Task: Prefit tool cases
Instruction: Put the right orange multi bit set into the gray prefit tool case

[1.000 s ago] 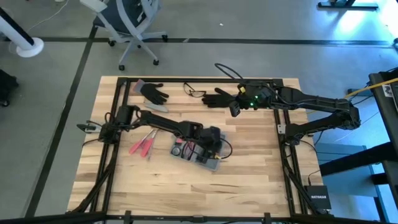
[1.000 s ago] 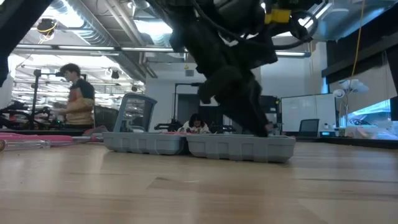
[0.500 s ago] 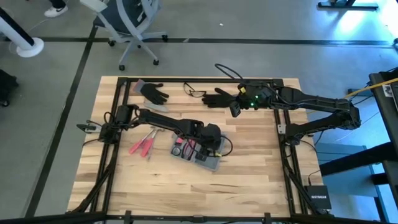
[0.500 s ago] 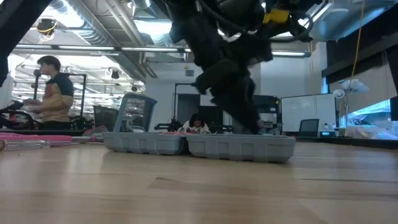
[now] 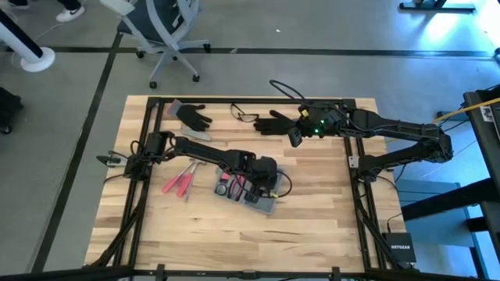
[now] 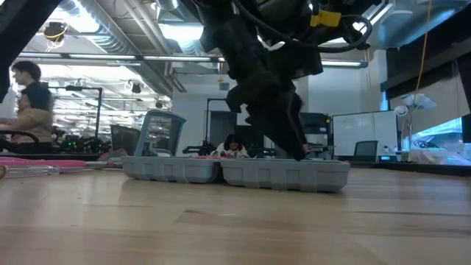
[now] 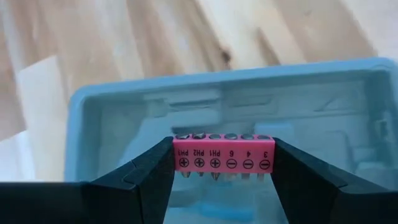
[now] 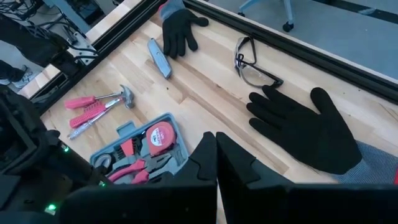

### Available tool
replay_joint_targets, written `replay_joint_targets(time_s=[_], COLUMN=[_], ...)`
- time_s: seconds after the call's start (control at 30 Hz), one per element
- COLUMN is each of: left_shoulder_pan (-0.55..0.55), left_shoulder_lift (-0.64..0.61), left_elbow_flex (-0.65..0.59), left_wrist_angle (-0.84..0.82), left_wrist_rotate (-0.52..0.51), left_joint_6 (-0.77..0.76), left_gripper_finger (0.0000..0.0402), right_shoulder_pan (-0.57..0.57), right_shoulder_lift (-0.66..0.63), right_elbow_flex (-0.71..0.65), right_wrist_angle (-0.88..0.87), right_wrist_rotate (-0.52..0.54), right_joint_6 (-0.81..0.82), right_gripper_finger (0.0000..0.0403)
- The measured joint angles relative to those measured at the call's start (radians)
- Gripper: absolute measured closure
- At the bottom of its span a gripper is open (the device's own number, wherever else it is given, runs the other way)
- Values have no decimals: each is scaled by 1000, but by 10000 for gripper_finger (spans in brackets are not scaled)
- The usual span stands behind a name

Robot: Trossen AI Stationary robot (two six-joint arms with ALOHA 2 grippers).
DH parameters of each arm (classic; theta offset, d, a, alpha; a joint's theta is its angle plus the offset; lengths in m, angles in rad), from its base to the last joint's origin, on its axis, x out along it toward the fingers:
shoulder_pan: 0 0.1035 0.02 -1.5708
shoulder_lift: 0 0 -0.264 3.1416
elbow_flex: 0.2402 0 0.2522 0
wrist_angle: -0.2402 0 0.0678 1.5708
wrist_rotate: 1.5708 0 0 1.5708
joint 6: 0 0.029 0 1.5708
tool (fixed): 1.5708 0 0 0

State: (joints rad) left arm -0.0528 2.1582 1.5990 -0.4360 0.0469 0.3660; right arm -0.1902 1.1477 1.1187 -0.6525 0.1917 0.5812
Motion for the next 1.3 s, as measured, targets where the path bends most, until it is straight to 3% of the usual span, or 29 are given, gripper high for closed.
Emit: replay_joint_targets(time_s=[0.7,1.13,1.3], left_shoulder_pan=[-2,-5,-3], left_shoulder_lift=[20,13,-7], left_elbow_flex=[0,0,0], left_wrist_angle=[96,0,-80], left_wrist_rotate=[13,8,-47], left_joint_6=[-30,17,43], left_gripper_finger=[153,153,153], right_shoulder_pan=[0,1,1], right_shoulder_lift=[0,0,0], right_elbow_flex=[0,0,0], right_wrist_angle=[0,0,-12], right_wrist_rotate=[-1,-1,-149], right_joint_6=[0,-6,-47], right_gripper_finger=[403,403,403])
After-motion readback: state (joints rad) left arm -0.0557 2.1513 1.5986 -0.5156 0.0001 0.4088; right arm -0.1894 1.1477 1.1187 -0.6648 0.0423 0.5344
